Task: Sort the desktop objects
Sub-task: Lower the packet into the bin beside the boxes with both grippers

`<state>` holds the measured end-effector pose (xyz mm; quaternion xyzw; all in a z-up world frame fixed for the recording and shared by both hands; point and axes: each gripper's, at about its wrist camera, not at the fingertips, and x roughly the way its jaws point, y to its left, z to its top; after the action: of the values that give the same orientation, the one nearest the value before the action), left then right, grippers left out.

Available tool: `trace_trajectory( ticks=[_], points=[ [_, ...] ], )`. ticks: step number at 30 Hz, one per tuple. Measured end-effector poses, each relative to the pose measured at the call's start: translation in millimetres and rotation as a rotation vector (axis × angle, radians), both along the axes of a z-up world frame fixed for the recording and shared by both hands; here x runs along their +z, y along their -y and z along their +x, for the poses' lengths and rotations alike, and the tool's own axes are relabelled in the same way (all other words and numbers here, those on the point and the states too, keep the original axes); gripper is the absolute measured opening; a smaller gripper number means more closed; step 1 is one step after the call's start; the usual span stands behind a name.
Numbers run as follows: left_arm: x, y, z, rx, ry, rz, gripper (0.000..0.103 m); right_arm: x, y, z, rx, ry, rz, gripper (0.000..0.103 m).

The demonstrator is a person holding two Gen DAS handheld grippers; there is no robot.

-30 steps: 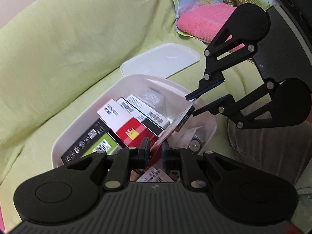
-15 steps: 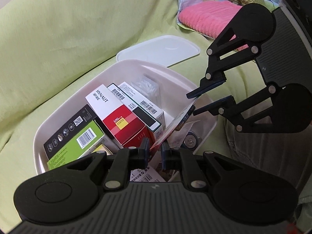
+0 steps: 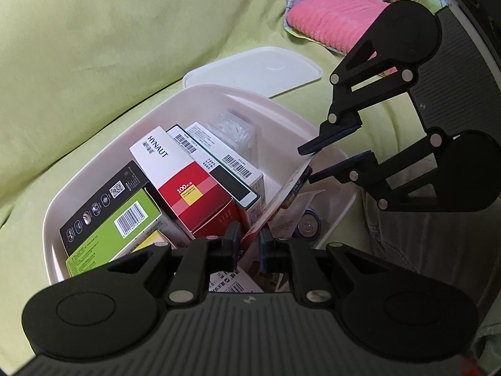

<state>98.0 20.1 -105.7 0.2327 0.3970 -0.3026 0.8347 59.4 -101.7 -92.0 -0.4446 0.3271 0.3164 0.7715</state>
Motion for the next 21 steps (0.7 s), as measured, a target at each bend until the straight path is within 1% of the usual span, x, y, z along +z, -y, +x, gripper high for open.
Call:
trace_trajectory(
  ticks=[5, 11, 21],
  points=[
    [-4, 2, 6, -0.002, -0.008, -0.001, 0.012, -4, 2, 5, -0.011, -0.017, 0.004, 0.014],
    [-4, 4, 16, -0.013, -0.037, -0.006, 0.013, -5, 7, 16, -0.017, -0.056, 0.006, 0.014],
    [-7, 9, 28, -0.033, -0.063, -0.007, 0.012, -5, 11, 28, -0.024, -0.075, -0.027, 0.014]
  ],
)
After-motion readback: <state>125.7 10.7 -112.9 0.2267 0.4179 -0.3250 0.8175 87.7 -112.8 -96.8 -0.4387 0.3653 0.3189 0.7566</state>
